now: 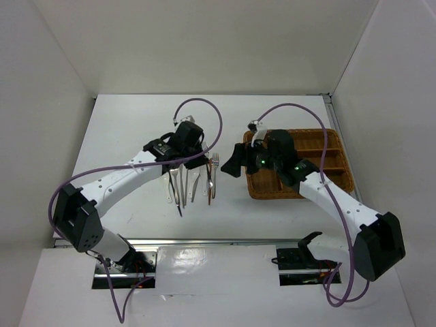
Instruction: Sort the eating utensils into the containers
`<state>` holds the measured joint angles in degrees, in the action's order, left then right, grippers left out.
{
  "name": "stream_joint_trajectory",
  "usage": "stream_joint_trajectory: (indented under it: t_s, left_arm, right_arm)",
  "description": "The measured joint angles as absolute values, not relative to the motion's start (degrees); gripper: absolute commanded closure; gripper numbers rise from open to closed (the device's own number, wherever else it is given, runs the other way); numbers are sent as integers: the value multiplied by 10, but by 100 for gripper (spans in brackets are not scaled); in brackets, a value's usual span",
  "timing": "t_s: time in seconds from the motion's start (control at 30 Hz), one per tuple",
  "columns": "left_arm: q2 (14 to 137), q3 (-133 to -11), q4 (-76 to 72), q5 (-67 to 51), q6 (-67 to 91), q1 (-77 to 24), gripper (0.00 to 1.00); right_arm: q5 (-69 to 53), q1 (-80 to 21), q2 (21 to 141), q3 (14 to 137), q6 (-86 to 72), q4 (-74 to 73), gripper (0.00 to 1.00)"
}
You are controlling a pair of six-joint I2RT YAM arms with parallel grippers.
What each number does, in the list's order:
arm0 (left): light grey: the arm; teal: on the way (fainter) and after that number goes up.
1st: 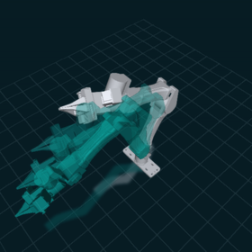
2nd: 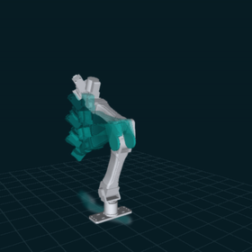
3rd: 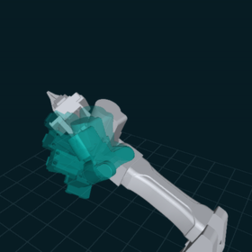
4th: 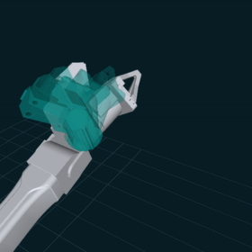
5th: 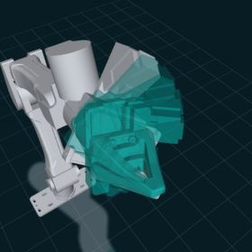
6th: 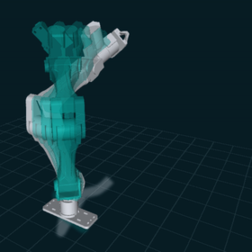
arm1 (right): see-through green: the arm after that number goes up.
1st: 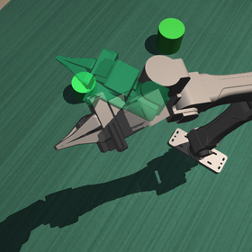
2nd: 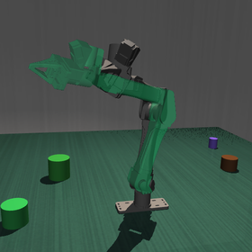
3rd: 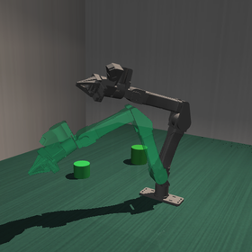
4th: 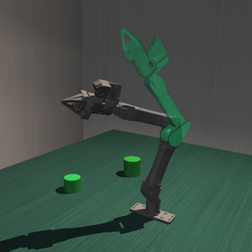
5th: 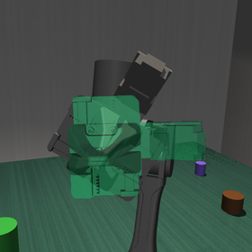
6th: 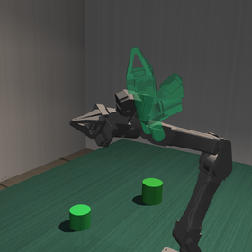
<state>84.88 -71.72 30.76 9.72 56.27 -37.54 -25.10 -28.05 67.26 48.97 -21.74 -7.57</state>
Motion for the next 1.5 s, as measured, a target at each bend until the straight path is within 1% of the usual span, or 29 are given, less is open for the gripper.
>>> stream_joint_trajectory:
  t_s: [0.13,0.37,0.4,0.5,0.57,0.6,0.67,0.73,0.77,0.8,0.87,0.9,0.93,1.03,1.07,1.17,1.2,1.27,1.37,1.5]
  left_arm:
    - [865,-736,293,89,574,-399,92]
    - [869,-738,278,78,590,-408,92]
    - [869,-738,275,76,592,-408,92]
    - [869,-738,260,70,603,-412,92]
    - [869,-738,250,64,607,-415,91]
    - [869,-738,246,61,609,-415,91]
    - [869,-738,240,57,615,-416,91]
    - [869,-738,235,55,617,-416,91]
    - [869,-738,233,54,617,-416,90]
    - [869,-738,230,52,617,-416,90]
    - [869,-738,223,53,618,-416,86]
    - [869,-738,222,54,618,-415,79]
    - [869,-738,221,56,616,-415,73]
    - [869,-738,222,57,615,-415,55]
    - [869,-738,224,58,613,-415,44]
    - [867,-738,246,78,607,-417,32]
    - [865,-738,256,87,601,-417,26]
    - [853,-735,278,100,593,-411,23]
    - [804,-703,284,106,571,-378,21]
    - [717,-631,288,102,526,-297,19]
  right_arm:
    - [-272,-307,696,491,-208,-64,3]
    - [-277,-310,712,491,-200,-49,11]
    - [-277,-311,715,491,-199,-43,11]
    - [-277,-312,733,491,-199,-32,16]
    - [-276,-312,746,491,-199,-27,16]
    - [-276,-313,752,491,-199,-26,18]
    - [-276,-316,759,491,-198,-22,26]
    - [-276,-317,765,491,-198,-20,39]
    - [-276,-317,767,491,-199,-19,57]
    - [-277,-317,768,491,-196,-18,66]
    - [-279,-319,770,495,-203,-17,84]
    - [-278,-321,772,498,-202,-17,96]
    - [-278,-323,774,503,-201,-18,100]
    - [-252,-324,781,510,-208,-27,100]
    - [-243,-324,782,511,-212,-29,100]
    - [-195,-324,782,512,-225,-47,100]
    - [-174,-324,781,513,-231,-58,100]
    - [-129,-322,778,517,-237,-85,100]
    - [-77,-309,770,522,-244,-123,100]
    - [-22,-262,761,530,-241,-166,93]
